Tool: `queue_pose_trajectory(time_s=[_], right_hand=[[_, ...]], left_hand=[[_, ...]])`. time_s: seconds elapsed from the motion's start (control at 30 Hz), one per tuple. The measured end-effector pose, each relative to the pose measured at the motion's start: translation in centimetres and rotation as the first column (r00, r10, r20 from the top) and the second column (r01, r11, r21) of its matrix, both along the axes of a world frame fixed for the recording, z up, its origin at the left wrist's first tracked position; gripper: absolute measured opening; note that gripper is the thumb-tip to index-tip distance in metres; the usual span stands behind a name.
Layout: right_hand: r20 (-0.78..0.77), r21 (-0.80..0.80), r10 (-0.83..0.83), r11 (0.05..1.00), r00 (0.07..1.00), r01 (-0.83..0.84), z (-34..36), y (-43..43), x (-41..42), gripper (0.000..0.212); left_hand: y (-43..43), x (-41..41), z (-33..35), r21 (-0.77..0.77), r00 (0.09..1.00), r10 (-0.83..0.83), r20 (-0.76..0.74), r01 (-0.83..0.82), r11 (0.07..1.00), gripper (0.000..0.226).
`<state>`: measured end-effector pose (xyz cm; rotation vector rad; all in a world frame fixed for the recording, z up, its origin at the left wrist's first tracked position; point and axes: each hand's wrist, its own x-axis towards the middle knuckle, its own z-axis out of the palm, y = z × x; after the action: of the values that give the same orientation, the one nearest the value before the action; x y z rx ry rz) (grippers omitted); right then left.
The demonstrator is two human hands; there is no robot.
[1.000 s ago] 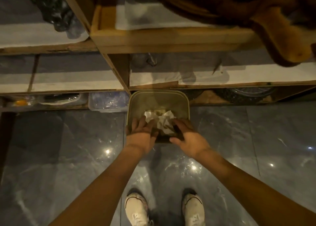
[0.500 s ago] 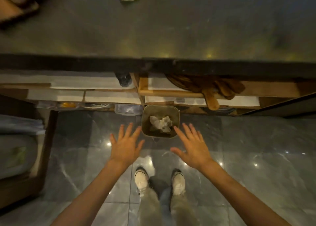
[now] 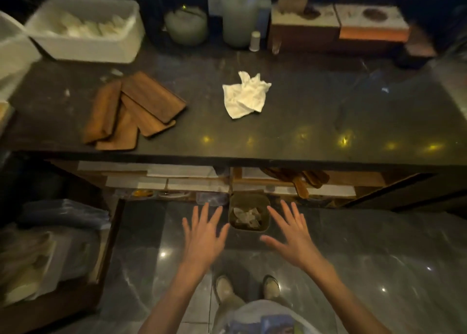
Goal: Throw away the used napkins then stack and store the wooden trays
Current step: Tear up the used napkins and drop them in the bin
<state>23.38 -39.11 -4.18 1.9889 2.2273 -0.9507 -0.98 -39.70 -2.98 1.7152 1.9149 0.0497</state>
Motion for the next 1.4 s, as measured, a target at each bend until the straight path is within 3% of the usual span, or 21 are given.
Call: queue_pose_trajectory(time_s=[0.17,0.37,0.6,0.87,1.1,1.3,1.4], right_hand=[[-0.012,0.129,0.003,0.992,1.0,-0.002,3.8,1.5,-2.2,0.08],[-0.067,0.177,-0.025,0.984,0.997,0.036,7.0,4.3,-2.0,0.083],[-0.114,0.172,-0.077,0.98,0.991,0.096,7.5,10.1,1.5,0.079],[-0.112,0.22,-0.015,0.975,0.994,0.039,8.0,21.3,8.6,0.081],[-0.173,0.136,0.006,0.991,0.985,0.018,9.0,29.9,10.2,0.068],[-0.084,0.093,0.062,0.994,0.995,-0.054,8.2,34.7,6.8,0.07],[-0.055,0.157,0.023,0.987,0.998,-0.014,7.8,36.7,4.8,0.072]], left_hand=[[2.0,-1.8,3.8,0.132,0.995,-0.072,-0.071,0.08,0.988,0.057],[6.1,-2.1,5.9,0.209,0.998,-0.059,-0.027,0.063,0.976,0.054],[13.2,1.1,6.1,0.175,0.995,-0.093,-0.031,0.097,0.98,0.055],[22.0,4.6,7.9,0.198,0.999,0.026,-0.04,-0.018,0.98,0.052],[27.1,6.0,8.2,0.216,0.992,0.119,-0.045,-0.107,0.971,0.049],[31.8,4.0,6.9,0.189,0.997,0.042,-0.071,-0.028,0.982,0.049],[35.3,2.9,6.5,0.184,0.992,-0.059,-0.108,0.079,0.98,0.047]])
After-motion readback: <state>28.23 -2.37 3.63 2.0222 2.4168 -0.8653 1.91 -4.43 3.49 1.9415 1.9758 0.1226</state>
